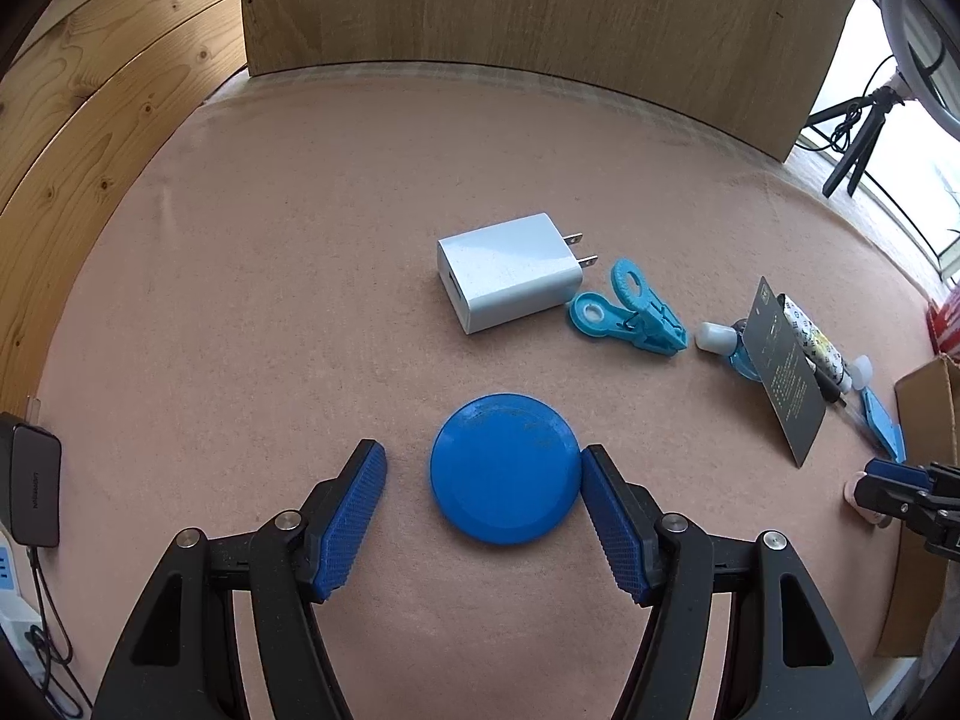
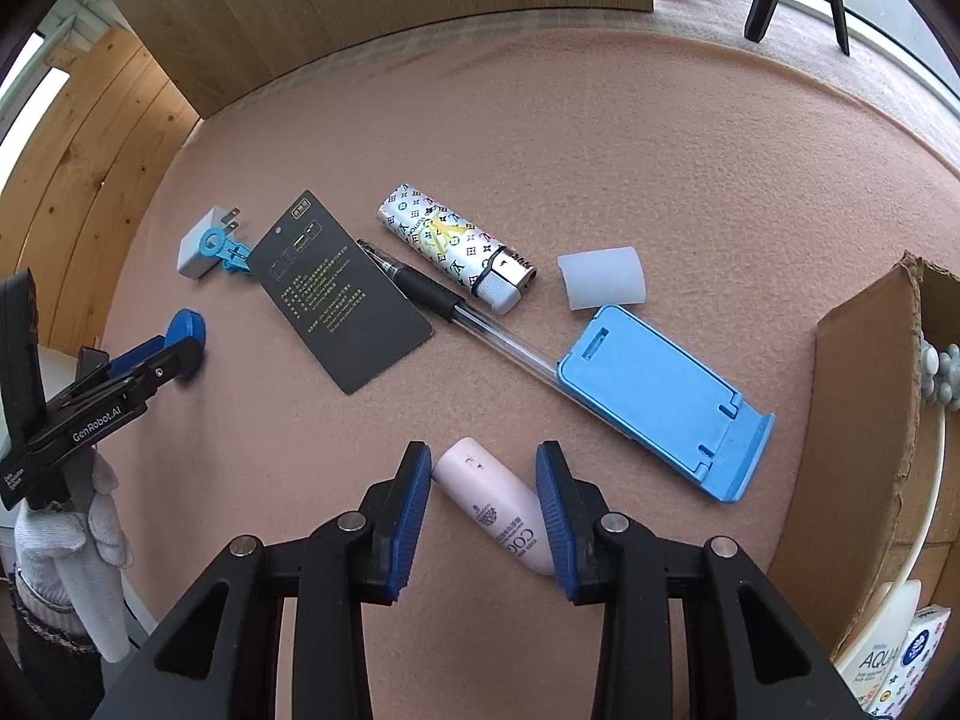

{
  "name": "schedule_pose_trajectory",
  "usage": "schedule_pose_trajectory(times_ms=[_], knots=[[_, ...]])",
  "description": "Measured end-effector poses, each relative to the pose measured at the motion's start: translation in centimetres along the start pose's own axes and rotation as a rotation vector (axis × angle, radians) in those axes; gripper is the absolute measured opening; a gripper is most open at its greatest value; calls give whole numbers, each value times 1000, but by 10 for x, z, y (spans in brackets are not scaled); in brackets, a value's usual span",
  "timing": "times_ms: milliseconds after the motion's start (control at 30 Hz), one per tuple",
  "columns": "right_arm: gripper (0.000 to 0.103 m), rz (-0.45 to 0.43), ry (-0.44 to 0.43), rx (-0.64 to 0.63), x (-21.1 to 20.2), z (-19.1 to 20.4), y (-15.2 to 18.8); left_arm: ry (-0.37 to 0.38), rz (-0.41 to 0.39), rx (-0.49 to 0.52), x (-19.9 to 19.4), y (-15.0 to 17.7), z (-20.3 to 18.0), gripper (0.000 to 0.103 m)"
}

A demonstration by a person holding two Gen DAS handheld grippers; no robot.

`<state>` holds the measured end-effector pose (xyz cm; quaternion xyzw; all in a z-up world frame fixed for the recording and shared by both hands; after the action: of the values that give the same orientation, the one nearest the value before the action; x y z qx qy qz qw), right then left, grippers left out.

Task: Organize objects
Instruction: 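Close the left gripper on the blue round lid while the right gripper lifts the lotion bottle, then carry the lotion bottle and blue lid into the box and open both grippers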

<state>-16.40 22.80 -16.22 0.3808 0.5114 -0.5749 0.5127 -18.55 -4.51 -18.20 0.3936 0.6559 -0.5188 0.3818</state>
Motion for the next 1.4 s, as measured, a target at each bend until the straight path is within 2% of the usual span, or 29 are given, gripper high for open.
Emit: schedule_pose_trajectory(times_ms=[100, 200, 500, 600, 867, 967, 1000, 1267, 1400], knots=[[33, -11, -17, -7, -4, 1, 3, -15, -11, 10, -1, 1, -1, 65], [35, -13, -5, -24, -6, 1, 8, -32, -25, 23, -3, 3, 2, 54], [36, -1, 23, -72, -3, 4, 22, -21, -47, 54, -13, 20, -5, 54], [40, 4, 30, -79, -5, 4, 23, -15, -51, 57, -17, 29, -4, 54], [40, 19, 115, -164, -3, 10, 43, -10, -61, 51, -31, 56, -3, 54], [27, -10, 155, -170, -3, 14, 50, 5, -57, 32, -35, 64, -1, 54], [19, -23, 168, -169, -4, 15, 52, 16, -54, 24, -36, 65, 0, 54], [19, -128, 55, 7, -28, 15, 77, 57, -44, 2, -49, 74, -10, 54], [19, -173, 51, 7, -51, 10, 88, 79, -56, 19, -55, 69, -30, 54]])
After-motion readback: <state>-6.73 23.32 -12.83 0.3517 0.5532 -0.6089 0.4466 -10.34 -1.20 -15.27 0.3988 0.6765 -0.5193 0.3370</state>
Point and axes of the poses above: each gripper's, at about its wrist camera, not at the fingertips, and x roughly the way its jaws point, z to its left, y to its underside, the point moved 6 cm from there along x, roughly the way its jaws point, and after that the axes turned 5 degrees about y, right-handed, at the moved point
